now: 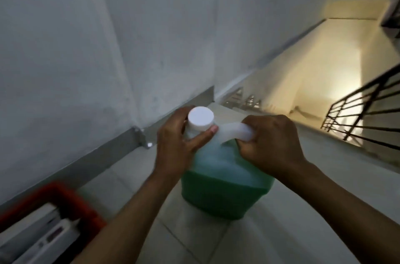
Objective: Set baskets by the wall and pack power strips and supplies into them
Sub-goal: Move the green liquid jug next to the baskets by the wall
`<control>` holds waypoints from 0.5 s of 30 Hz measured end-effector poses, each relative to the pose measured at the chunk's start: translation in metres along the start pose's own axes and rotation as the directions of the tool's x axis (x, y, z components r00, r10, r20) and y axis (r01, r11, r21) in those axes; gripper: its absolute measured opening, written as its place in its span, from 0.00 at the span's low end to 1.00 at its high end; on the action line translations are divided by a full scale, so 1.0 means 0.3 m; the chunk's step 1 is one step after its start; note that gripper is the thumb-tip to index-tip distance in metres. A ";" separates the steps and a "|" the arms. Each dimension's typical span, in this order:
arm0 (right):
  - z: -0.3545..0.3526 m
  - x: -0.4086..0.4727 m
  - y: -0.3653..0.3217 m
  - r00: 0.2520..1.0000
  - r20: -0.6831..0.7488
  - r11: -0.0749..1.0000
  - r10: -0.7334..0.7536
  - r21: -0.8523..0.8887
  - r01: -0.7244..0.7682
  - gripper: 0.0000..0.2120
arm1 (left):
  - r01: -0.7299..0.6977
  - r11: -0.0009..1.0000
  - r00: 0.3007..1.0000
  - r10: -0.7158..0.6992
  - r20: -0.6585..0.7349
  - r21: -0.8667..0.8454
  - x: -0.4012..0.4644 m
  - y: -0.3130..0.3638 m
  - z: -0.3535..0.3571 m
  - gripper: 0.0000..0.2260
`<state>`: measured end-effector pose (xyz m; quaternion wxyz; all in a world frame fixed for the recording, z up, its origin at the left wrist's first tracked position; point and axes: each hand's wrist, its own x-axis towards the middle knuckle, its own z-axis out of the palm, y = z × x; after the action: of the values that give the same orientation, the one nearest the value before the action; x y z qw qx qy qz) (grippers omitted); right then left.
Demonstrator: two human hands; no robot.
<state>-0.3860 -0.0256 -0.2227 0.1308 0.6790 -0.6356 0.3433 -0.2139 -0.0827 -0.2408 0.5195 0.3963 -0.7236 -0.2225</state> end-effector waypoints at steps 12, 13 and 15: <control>0.559 0.457 -0.596 0.884 0.213 0.907 -0.417 0.161 0.389 0.07 | 0.289 0.918 0.883 -0.145 -0.447 0.273 0.113 -0.400 -0.601 0.16; 0.587 0.482 -0.616 0.871 0.207 0.892 -0.446 0.180 0.414 0.07 | 0.321 0.905 0.869 -0.164 -0.466 0.279 0.123 -0.423 -0.613 0.17; 0.632 0.531 -0.624 0.849 0.203 0.870 -0.488 0.185 0.456 0.07 | 0.366 0.887 0.847 -0.194 -0.495 0.280 0.152 -0.451 -0.613 0.18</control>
<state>-0.1576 -0.2355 -0.2119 0.0878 0.8583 -0.4362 0.2556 -0.0034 -0.1823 -0.2475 0.5523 0.6292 -0.5435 -0.0606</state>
